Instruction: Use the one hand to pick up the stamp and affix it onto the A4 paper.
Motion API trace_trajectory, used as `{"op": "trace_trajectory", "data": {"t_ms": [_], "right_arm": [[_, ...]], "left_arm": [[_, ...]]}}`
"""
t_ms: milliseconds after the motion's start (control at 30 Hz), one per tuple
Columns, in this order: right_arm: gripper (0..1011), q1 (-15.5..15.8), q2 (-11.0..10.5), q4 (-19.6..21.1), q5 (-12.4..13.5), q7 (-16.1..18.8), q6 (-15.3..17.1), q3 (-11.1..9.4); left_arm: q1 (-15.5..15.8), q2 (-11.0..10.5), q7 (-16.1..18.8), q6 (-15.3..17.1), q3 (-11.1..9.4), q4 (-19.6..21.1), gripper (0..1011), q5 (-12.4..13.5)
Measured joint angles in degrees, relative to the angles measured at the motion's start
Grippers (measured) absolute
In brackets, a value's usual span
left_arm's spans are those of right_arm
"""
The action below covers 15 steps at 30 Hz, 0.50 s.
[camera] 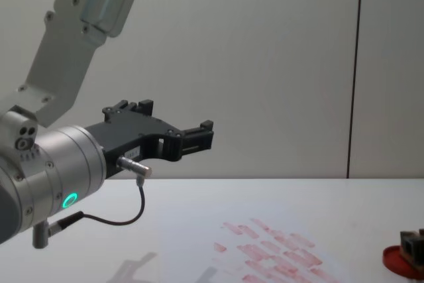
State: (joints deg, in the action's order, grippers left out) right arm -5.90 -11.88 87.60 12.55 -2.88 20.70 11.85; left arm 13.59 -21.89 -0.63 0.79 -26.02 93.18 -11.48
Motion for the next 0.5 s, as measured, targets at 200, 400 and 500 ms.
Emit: {"op": "trace_trajectory", "data": {"t_ms": [200,400,500], "right_arm": [[217,0.2,0.0,1.5,-0.4,0.9,-1.0,0.1],[217,0.1,-0.1,3.8,-1.3,1.6,-2.5,0.1],[217,0.1,-0.1,5.1,-2.0,1.9,-3.4,0.1]], "left_arm": [[0.0,0.0,0.0,0.0,0.0,0.0,993,0.0],[0.0,0.0,0.0,0.0,0.0,0.0,993,0.0],[0.0,0.0,0.0,0.0,0.0,0.0,993,0.0]]}}
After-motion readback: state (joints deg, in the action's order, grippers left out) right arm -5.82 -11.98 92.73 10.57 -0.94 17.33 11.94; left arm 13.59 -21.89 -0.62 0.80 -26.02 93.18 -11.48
